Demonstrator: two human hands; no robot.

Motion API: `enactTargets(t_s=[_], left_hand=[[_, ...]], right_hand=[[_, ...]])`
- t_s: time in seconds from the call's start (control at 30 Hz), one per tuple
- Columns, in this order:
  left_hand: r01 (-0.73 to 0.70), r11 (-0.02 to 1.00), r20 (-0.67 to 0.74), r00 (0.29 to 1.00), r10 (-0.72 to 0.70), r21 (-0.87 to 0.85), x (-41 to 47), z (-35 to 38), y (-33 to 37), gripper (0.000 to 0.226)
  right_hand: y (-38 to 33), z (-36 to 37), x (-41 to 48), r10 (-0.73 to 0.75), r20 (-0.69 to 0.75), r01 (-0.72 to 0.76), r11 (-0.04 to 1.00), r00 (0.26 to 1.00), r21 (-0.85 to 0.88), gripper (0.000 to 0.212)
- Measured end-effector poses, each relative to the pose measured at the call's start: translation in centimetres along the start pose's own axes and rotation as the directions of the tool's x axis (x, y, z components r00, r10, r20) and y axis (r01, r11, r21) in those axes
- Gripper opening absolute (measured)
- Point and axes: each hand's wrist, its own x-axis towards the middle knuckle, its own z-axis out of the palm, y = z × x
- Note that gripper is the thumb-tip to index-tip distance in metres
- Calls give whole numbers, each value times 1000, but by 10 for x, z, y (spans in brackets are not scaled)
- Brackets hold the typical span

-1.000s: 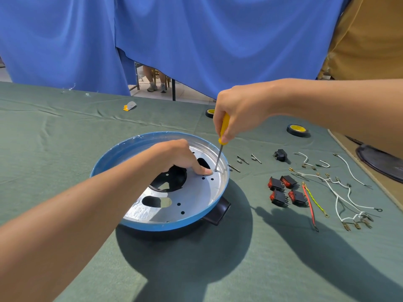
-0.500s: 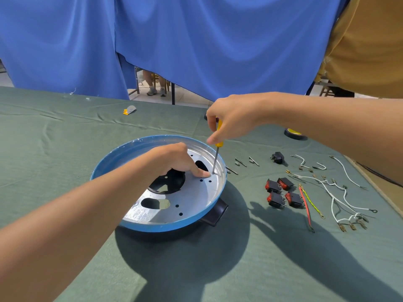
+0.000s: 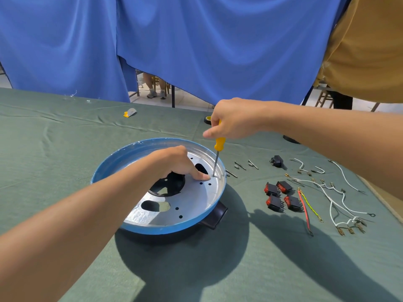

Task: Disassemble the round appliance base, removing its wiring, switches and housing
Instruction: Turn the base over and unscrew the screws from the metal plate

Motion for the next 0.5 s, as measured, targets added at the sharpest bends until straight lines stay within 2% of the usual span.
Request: enactTargets(t_s=[0.1,0.17,0.27,0.3,0.4,0.5], left_hand=[[-3,1000,-3,1000,3,8,0,0,0,84],[-3,1000,-4,1000,3,14,-1,0,1,83],[-2,1000,3,1000,2,6,-1,0,1,83],[-1,1000,8,1000,1,1,-2,0,1,84],[-2,1000,14,1000,2,-4,-2,0,1,84],[-4,1000,6,1000,4,4,-3,0,1,84]], right_hand=[[1,0,-2,-29,4,29,999,1000,30,7],[-1,-2,-3,-5,42,3,999,999,34,12],[0,0,-2,12,21,-12,1000,1000,-28,43],[0,1,-2,2,2,-2,1000,1000,-31,42],[1,3,-1,-34,-21,34,999,999,17,12],[-1,0,-2,-6,30,5,999,1000,35,21]])
